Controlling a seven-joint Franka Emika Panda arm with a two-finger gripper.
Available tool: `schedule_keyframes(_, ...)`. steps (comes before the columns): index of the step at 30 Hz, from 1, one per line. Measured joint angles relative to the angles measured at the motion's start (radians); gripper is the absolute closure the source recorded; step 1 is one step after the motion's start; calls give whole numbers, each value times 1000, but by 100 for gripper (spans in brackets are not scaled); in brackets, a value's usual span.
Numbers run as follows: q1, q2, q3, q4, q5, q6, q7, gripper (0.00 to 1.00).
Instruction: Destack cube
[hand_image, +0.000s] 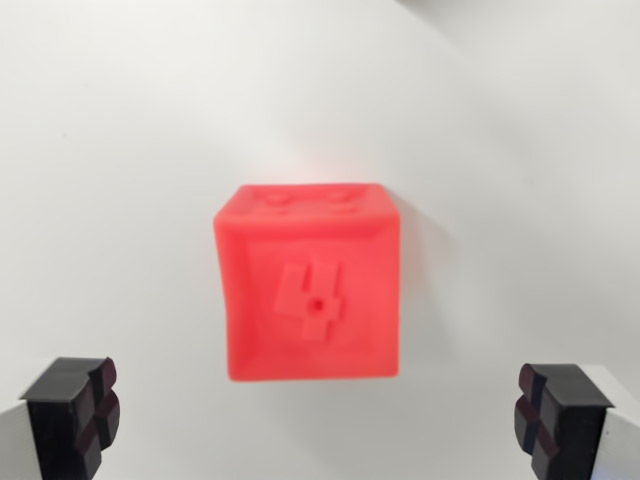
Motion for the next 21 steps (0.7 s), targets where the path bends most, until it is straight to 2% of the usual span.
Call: schedule_keyframes(21, 0, -190, -1, 8, -6, -198, 3, 0)
